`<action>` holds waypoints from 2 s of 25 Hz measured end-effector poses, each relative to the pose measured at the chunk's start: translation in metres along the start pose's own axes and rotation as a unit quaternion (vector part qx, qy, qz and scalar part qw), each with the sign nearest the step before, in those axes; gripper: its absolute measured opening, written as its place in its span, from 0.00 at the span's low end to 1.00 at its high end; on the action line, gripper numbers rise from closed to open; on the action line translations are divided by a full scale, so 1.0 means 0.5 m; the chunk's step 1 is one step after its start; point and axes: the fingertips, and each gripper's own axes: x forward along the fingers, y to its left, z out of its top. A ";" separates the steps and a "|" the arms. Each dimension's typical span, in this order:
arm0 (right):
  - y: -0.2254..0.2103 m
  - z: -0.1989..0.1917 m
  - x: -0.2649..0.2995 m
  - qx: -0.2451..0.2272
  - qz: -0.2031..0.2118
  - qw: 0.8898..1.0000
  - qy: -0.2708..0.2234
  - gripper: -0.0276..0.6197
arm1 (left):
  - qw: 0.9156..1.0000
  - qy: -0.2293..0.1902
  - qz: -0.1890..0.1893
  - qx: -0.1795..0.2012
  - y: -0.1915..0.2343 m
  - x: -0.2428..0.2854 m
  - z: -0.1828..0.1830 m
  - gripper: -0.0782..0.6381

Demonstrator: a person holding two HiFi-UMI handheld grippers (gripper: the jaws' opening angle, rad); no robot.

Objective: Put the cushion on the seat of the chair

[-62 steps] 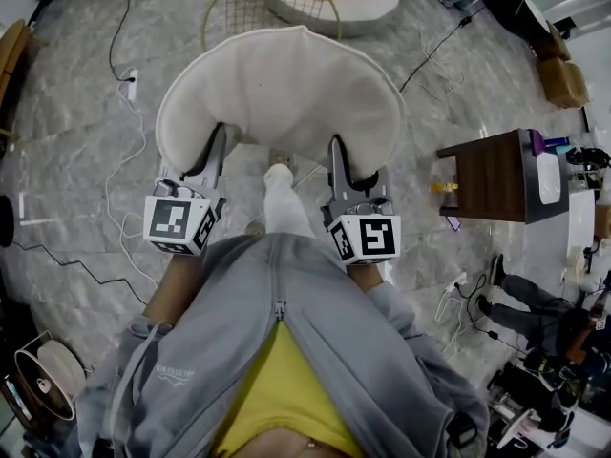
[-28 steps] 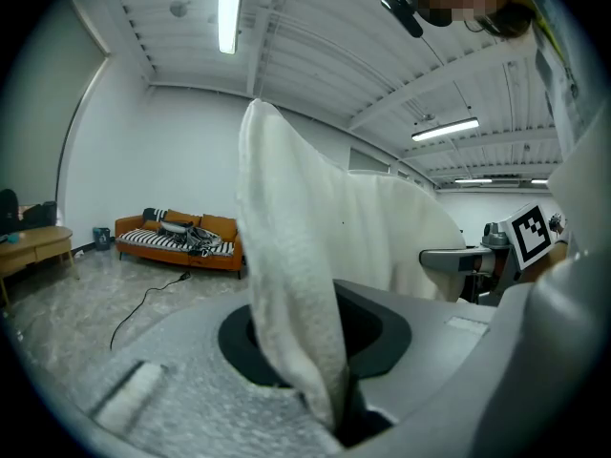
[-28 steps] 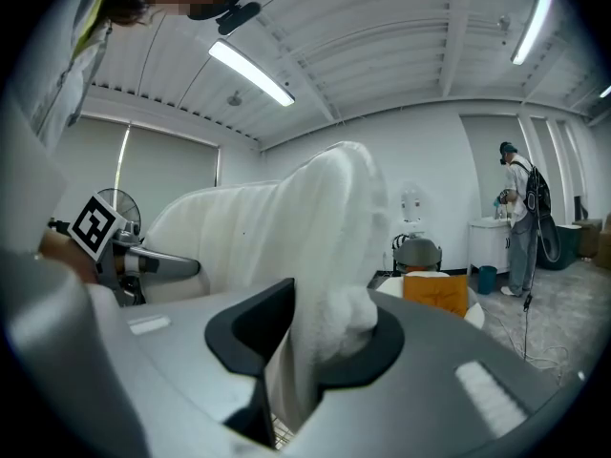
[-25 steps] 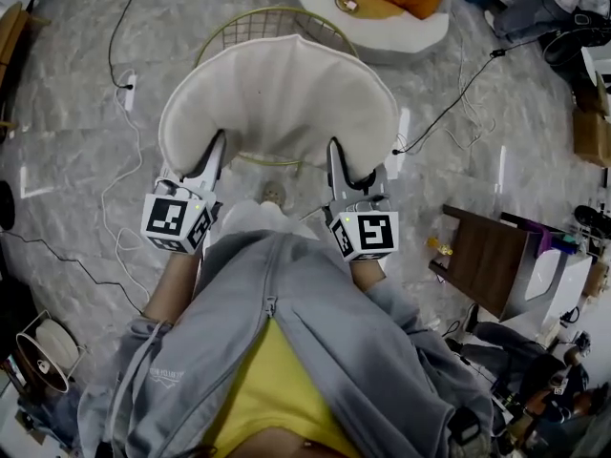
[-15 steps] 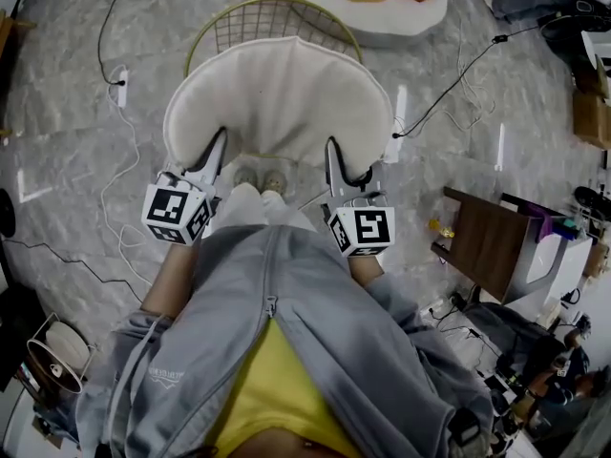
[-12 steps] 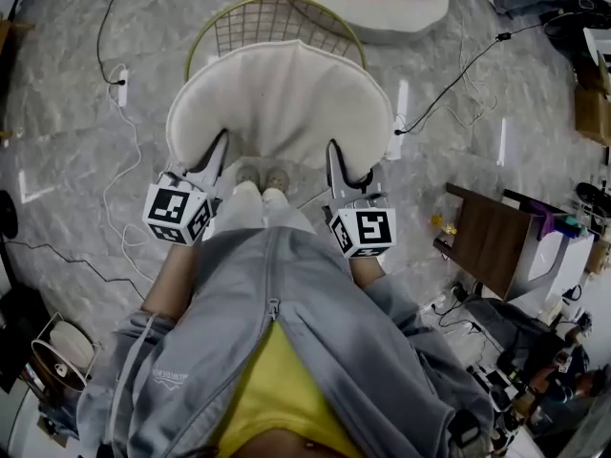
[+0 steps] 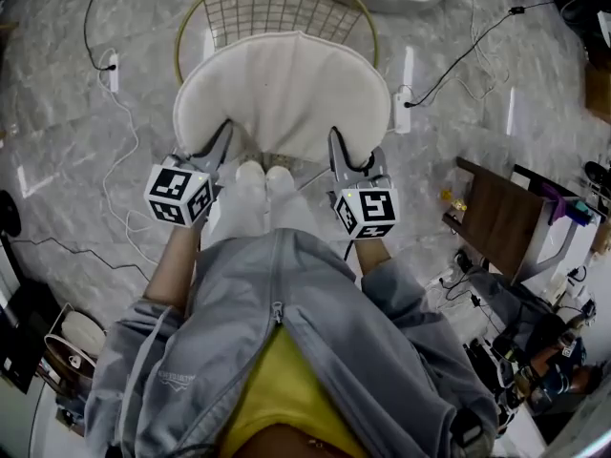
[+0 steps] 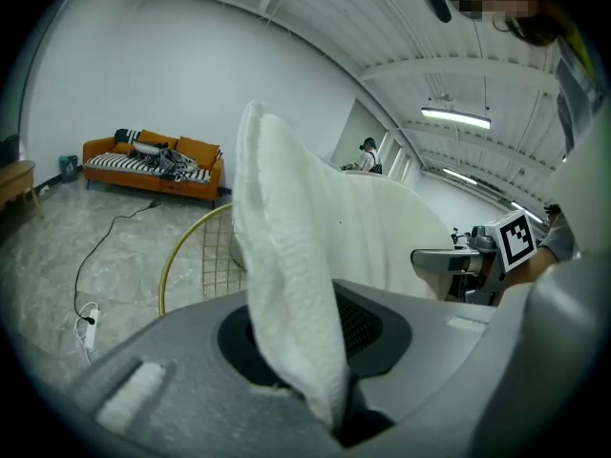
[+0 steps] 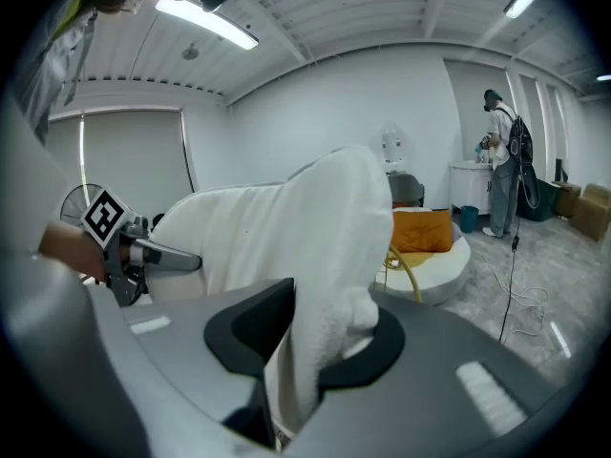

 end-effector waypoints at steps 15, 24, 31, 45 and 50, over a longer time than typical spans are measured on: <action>-0.075 -0.233 0.189 0.040 -0.003 0.997 0.065 0.18 | 0.998 0.066 -0.006 -0.020 0.132 0.192 -0.200 0.21; -0.105 -0.358 0.283 0.060 -0.002 0.992 0.108 0.18 | 0.993 0.107 -0.006 -0.039 0.197 0.275 -0.308 0.22; -0.123 -0.439 0.350 0.082 -0.012 0.985 0.151 0.19 | 0.986 0.153 -0.010 -0.058 0.247 0.331 -0.375 0.22; -0.177 -0.539 0.432 0.104 -0.056 0.966 0.229 0.27 | 0.969 0.239 0.035 -0.054 0.325 0.408 -0.440 0.36; -0.195 -0.560 0.444 0.085 -0.072 0.960 0.256 0.32 | 0.962 0.259 0.074 -0.040 0.357 0.418 -0.452 0.48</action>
